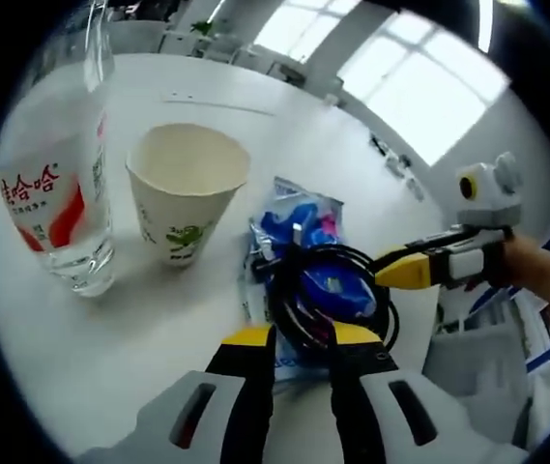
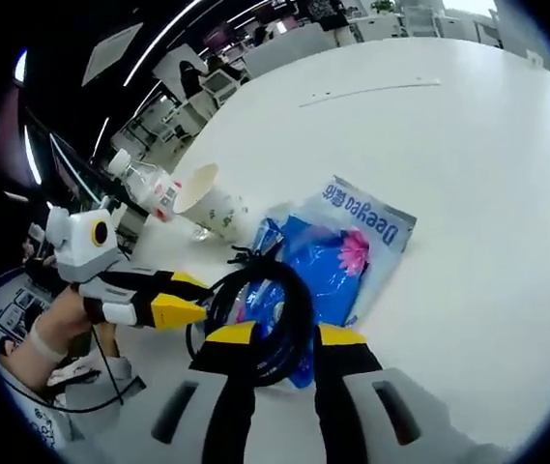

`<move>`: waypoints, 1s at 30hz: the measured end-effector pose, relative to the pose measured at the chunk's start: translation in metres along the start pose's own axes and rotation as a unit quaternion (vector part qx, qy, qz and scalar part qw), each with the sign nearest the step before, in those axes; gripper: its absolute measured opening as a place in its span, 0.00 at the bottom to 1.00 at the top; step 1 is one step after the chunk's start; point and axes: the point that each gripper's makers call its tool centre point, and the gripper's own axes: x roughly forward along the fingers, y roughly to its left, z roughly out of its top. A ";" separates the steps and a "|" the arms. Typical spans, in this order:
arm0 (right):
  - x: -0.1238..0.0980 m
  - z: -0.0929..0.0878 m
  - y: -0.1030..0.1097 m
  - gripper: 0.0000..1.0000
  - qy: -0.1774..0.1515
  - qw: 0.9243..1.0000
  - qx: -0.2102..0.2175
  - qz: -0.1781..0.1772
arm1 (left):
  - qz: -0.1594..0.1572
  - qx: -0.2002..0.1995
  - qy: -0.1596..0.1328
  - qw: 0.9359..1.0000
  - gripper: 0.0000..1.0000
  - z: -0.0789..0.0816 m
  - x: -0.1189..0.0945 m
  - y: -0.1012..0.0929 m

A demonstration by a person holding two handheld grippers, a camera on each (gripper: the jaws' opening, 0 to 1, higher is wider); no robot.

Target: Arrange the tabletop items into an orderly group along one side of the table until the central work area is clear of visible clutter.

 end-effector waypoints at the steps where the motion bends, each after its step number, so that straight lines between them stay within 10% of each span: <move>1: 0.001 -0.001 0.000 0.19 0.001 1.000 0.000 -0.001 | -0.001 -0.003 0.001 1.000 0.16 0.000 0.000 0.000; 30: 0.002 -0.001 0.005 0.02 0.009 0.999 0.043 -0.018 | 0.025 0.003 -0.007 1.000 0.01 -0.004 -0.004 0.001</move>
